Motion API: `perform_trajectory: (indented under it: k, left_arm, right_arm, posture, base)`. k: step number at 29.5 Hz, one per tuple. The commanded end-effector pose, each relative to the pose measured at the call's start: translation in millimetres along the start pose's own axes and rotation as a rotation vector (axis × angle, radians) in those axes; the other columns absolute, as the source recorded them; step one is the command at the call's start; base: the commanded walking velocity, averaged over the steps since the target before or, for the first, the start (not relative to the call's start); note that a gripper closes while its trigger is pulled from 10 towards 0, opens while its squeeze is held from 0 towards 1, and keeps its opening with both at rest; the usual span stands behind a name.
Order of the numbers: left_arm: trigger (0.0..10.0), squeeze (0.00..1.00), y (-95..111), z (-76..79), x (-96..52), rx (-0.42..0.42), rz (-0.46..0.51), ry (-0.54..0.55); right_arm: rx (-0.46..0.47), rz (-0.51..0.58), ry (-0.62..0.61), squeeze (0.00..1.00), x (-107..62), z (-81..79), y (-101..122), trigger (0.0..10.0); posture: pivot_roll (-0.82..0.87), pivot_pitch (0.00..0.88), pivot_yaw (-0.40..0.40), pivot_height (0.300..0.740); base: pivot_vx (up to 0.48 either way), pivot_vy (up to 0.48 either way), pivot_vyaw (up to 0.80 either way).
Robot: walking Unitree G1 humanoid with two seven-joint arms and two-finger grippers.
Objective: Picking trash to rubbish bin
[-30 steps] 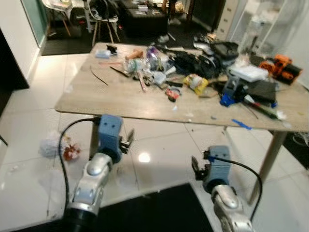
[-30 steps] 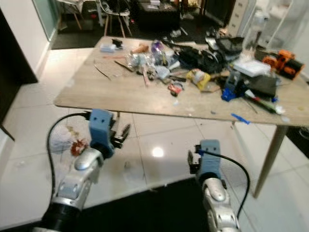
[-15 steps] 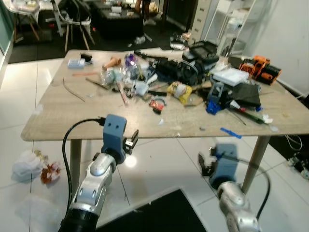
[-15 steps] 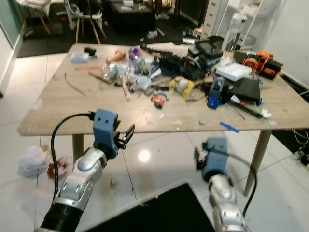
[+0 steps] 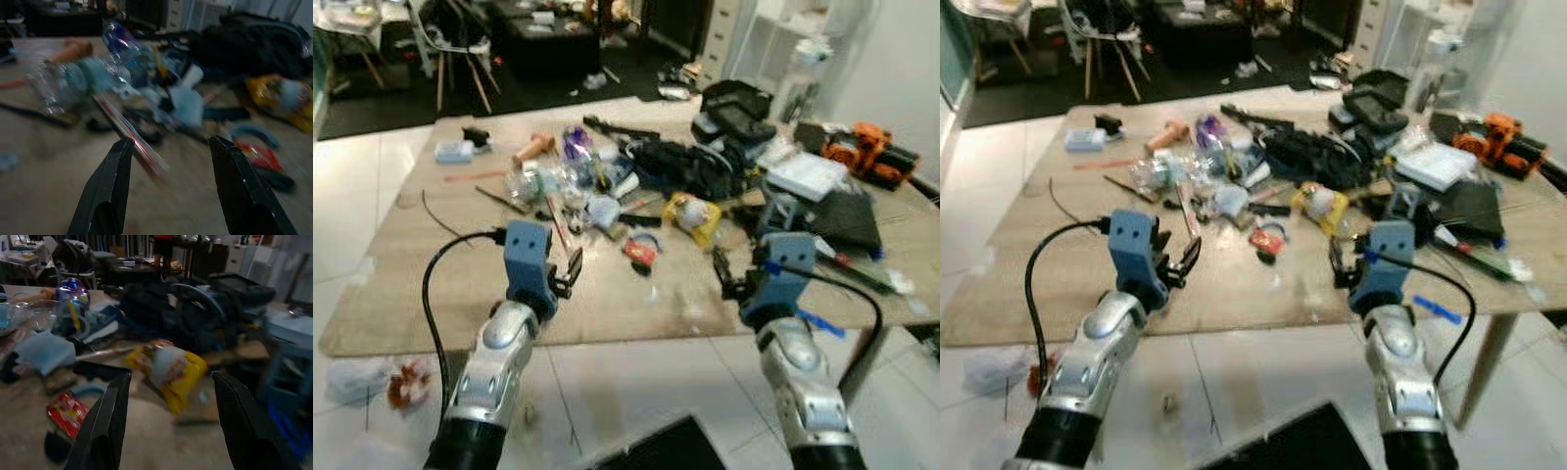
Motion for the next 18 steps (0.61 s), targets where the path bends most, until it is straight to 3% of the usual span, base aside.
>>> perform_trajectory:
  k: [1, 8, 18]
  left_arm:
    - [10.0, 0.0, -4.8, -4.6, -2.3, -0.006, -0.019, 0.016]
    - [10.0, 0.0, -7.7, -4.4, -2.3, -0.009, -0.042, 0.02]
    - [10.0, 0.0, -4.9, -7.2, 0.1, -0.009, -0.023, 0.049]
  right_arm:
    - [0.002, -0.047, 0.005, 0.0, -3.2, -1.7, -12.8, 10.0]
    - [-0.002, -0.067, 0.011, 0.0, -6.3, -1.8, -16.9, 10.0]
    - [-0.006, -0.074, 0.009, 0.0, -7.0, -1.4, -18.1, 10.0]
  posture:
    - [-0.09, 0.087, -0.032, 0.74]
    - [-0.09, 0.088, -0.028, 0.74]
    - [-0.09, 0.084, -0.026, 0.74]
  base:
    - [0.386, 0.0, 0.0]
    - [0.352, 0.0, 0.0]
    - [0.0, 0.0, 0.0]
Point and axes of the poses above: a point about 5 cm out from each wrist's last joint towards the gripper, its own x axis pointing out of the wrist towards the gripper, its own y axis along the axis of the wrist's last joint, z = x × y, the point moved 4 cm from there along x, pointing out of the wrist towards the gripper
